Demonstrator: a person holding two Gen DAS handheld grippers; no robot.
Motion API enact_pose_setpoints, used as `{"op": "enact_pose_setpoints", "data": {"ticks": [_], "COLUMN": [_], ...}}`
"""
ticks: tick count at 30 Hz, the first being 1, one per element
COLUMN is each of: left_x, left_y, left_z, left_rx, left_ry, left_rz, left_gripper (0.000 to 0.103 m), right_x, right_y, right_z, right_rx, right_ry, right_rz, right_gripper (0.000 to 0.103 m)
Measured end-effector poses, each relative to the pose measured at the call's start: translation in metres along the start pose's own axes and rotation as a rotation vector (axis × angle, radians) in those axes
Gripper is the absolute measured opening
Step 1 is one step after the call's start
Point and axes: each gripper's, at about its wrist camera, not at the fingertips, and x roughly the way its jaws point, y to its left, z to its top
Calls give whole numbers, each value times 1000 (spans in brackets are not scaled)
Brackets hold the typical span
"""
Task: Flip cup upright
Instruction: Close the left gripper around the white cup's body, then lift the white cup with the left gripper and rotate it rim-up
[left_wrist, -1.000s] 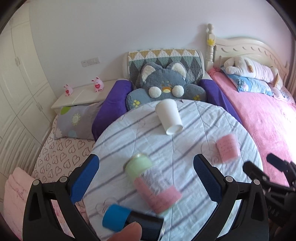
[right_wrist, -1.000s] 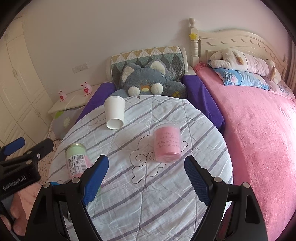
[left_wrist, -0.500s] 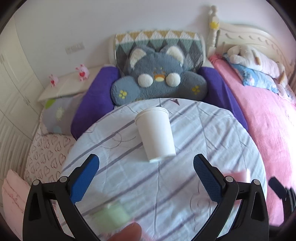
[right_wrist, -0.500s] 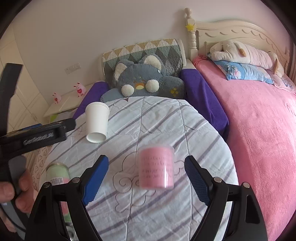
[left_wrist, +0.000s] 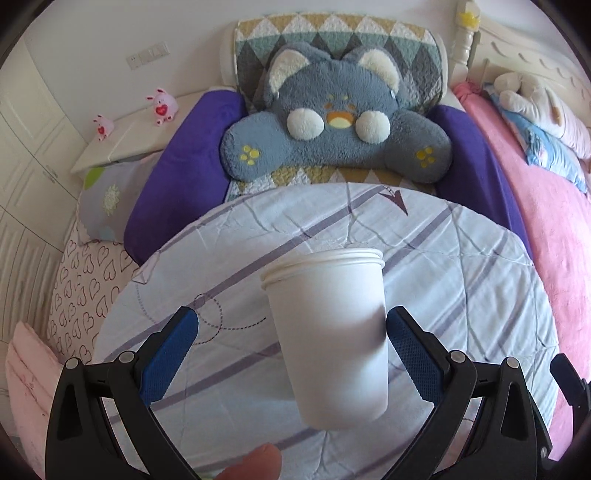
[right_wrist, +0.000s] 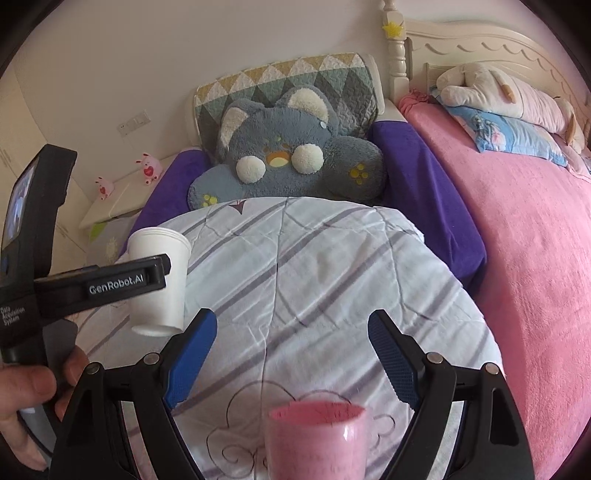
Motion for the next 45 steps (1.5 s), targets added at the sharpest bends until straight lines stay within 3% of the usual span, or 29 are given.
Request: {"op": "enact_pose_setpoints", "data": {"ticks": [9, 12, 19, 29, 39, 45], "left_x": [21, 26, 37, 10, -54, -71], "left_y": [-1, 3, 5, -6, -4, -7], "left_z": [13, 16, 17, 20, -2, -21], "left_rx": [-30, -59, -86, 7, 86, 92], "left_ry": [58, 78, 127, 36, -161, -212], "left_rz": [-15, -32, -78, -122, -89, -81], "left_gripper": [102, 91, 79, 78, 78, 79], "right_x": [22, 21, 16, 10, -10, -30], "right_y": [-6, -6, -5, -6, -14, -16], "right_z": [2, 2, 1, -2, -7, -20], "right_rx": [17, 16, 13, 19, 44, 56], "right_ry": [44, 45, 37, 30, 8, -10], "right_rz": [16, 19, 27, 32, 31, 33], "right_gripper": [85, 85, 85, 85, 85, 85]}}
